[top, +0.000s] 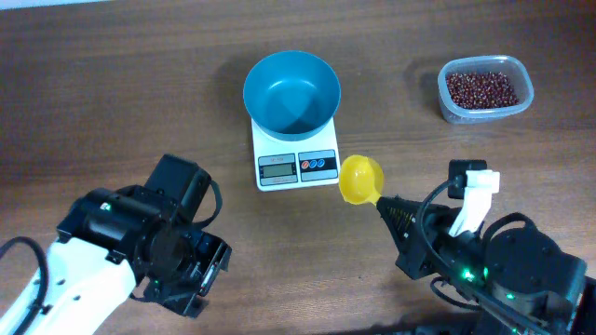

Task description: Scoop item into bowl and weigh 50g on scale

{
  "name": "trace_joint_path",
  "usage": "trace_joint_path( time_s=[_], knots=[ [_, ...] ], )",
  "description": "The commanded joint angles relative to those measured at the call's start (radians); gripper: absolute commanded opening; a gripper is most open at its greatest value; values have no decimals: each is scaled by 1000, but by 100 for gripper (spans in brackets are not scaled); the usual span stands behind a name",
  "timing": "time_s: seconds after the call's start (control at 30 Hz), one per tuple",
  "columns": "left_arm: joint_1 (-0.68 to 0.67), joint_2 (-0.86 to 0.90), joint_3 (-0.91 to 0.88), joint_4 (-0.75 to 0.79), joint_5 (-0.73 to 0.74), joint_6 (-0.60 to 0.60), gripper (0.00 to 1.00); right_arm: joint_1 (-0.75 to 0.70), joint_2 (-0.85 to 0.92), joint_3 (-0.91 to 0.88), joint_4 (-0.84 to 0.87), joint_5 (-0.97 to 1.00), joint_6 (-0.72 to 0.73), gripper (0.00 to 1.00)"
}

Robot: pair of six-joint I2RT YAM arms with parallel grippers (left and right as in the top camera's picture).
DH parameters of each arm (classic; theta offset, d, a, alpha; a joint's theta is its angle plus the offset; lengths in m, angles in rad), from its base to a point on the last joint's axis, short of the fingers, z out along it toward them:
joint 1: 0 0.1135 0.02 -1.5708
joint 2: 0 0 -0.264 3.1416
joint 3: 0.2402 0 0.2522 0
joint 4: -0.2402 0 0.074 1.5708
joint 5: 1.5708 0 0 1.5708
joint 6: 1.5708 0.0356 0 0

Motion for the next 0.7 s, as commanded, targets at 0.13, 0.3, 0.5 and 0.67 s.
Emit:
trace_joint_path(
  time_s=[0.13, 0.3, 0.5, 0.67],
  knots=[
    [-4, 4, 6, 88, -34, 147, 0, -4, -6, 18, -27, -9, -10, 4],
    [-5, 4, 6, 234, 35, 396, 0, -4, -6, 18, -70, 27, -10, 4],
    [-170, 4, 6, 562, -113, 793, 0, -4, -6, 18, -87, 106, -11, 4],
    [-328, 51, 6, 689, -313, 958, 0, -4, -6, 18, -95, 151, -11, 4]
  ],
)
